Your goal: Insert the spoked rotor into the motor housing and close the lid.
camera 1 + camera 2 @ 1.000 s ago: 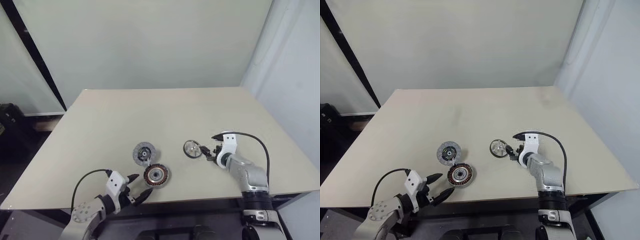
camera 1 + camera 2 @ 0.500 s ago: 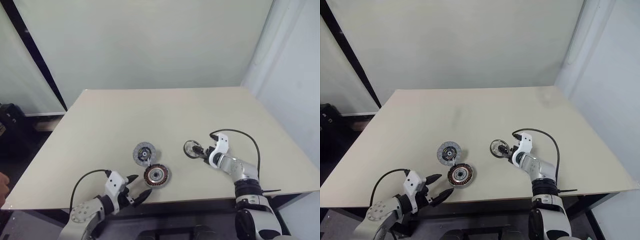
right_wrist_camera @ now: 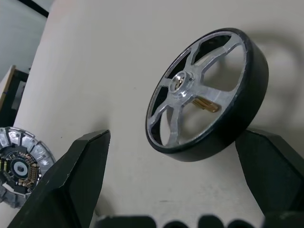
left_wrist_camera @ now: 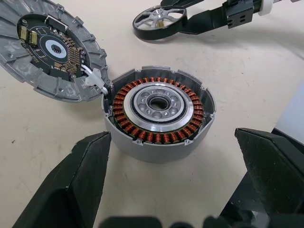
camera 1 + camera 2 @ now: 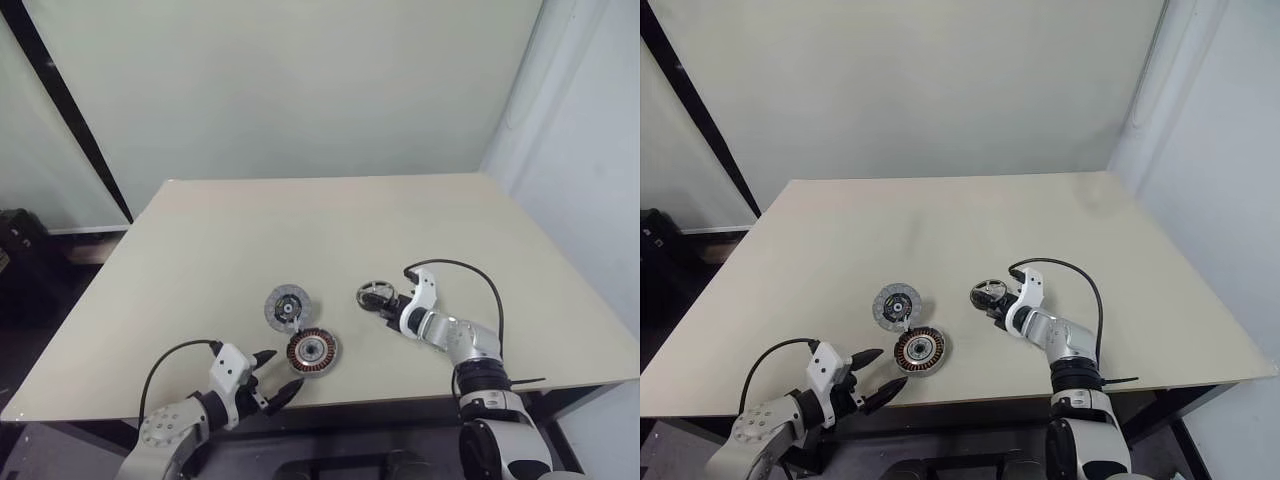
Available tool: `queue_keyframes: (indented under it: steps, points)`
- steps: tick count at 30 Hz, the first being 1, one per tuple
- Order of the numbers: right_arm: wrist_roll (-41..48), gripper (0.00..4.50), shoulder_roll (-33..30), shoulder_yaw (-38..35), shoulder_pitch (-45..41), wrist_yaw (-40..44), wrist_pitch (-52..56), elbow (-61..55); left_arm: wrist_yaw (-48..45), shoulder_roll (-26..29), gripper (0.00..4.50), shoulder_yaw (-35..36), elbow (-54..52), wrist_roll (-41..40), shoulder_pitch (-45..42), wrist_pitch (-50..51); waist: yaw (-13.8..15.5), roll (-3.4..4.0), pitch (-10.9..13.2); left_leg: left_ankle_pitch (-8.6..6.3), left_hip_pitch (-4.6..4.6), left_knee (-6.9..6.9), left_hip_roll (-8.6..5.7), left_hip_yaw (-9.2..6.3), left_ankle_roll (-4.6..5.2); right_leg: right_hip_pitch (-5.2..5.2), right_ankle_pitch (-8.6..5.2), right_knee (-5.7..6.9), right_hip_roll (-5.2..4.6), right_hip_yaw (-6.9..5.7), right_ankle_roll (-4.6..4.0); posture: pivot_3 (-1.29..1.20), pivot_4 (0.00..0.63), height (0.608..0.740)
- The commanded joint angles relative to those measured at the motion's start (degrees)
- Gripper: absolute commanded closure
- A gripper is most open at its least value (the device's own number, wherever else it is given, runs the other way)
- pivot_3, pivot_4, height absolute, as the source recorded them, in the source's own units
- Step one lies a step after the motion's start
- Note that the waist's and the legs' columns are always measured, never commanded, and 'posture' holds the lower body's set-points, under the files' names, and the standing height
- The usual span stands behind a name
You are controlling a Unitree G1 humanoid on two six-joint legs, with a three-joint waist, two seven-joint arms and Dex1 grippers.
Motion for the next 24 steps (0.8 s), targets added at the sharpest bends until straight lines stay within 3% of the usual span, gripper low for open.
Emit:
queue_keyframes:
  steps: [1,9,10,13,21,22,24]
  points:
    - [0.95,0.03,0.15,-0.88,-0.74,-1.49,-1.88,-1.78,-0.20,0.18,0.00,0.74,-1.68,-0.23,-0.55,-0.98,-0.01,0.01,0.00,0.00,0.00,0.00,0.00,0.00,0.00,0.00,0.00,0.00,0.00,0.00,0.00,0.00,0.000,0.740]
    - [1.64,0.03,1.28,-3.61,-1.38,-6.36,-4.81,0.41,-0.33,0.16,0.00,0.77,-1.26,-0.17,-0.68,-1.30,-0.02,0.04,0.00,0.00,0.00,0.00,0.00,0.01,0.00,-0.01,0.00,0.00,0.00,0.00,0.00,0.00,0.000,0.740]
    - [1.83,0.20,1.46,-3.95,-1.48,-6.70,-4.89,0.60,-0.32,0.15,0.00,0.75,-1.27,-0.16,-0.69,-1.30,-0.02,0.05,0.00,0.00,0.00,-0.01,0.00,0.00,0.00,0.00,0.00,0.00,0.00,0.00,0.00,0.00,0.000,0.740]
    - [2.02,0.97,1.77,-4.50,-1.75,-7.20,-5.19,1.08,-0.28,0.10,0.00,0.72,-1.25,-0.16,-0.74,-1.29,-0.03,0.07,0.01,0.00,0.01,-0.01,0.00,0.00,0.00,0.00,0.00,0.00,0.00,0.00,0.00,0.00,0.000,0.740]
    - [2.69,3.84,2.11,-4.89,-2.07,-7.35,-4.68,1.12,-0.21,-0.10,0.00,0.60,-1.17,-0.11,-0.78,-1.36,-0.03,0.10,0.00,0.00,0.00,-0.01,0.00,0.00,0.00,0.00,0.00,0.00,0.00,0.01,0.00,0.00,0.000,0.740]
    - [2.84,4.08,2.07,-4.86,-2.06,-7.40,-4.67,1.11,-0.20,-0.11,0.00,0.59,-1.17,-0.10,-0.79,-1.36,-0.03,0.10,0.00,0.00,0.01,-0.01,0.00,0.00,0.00,0.00,0.00,0.00,0.00,0.01,0.00,0.00,0.000,0.740]
    - [3.67,4.10,2.06,-5.16,-1.99,-7.15,-4.32,0.50,-0.20,-0.17,0.00,0.55,-1.12,-0.07,-0.84,-1.39,-0.02,0.11,0.00,0.00,0.00,-0.01,0.00,0.00,0.00,0.01,0.00,0.00,0.00,0.01,0.00,0.00,0.000,0.740]
